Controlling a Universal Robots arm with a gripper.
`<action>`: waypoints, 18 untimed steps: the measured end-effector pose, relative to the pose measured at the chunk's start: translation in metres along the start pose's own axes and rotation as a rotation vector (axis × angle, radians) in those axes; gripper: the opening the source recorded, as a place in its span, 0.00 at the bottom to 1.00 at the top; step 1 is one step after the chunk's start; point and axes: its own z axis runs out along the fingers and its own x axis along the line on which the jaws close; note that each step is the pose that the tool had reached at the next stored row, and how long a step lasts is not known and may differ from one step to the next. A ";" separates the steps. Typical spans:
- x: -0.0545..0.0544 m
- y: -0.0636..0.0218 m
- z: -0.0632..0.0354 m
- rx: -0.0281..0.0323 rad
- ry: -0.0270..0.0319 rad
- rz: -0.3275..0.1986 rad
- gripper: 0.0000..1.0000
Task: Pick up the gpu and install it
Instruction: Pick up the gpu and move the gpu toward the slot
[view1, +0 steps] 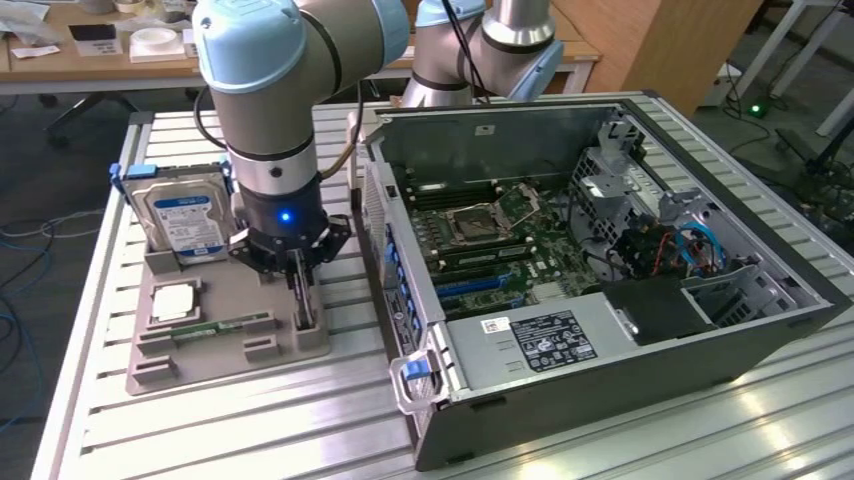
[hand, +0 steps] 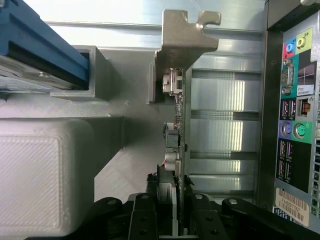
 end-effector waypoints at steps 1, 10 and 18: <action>0.000 0.0000 -0.0014 -0.0008 0.0002 0.000 0.28; -0.001 0.0010 -0.0265 -0.0064 0.0004 0.000 0.28; -0.001 0.0019 -0.0488 -0.0065 0.0004 0.000 0.28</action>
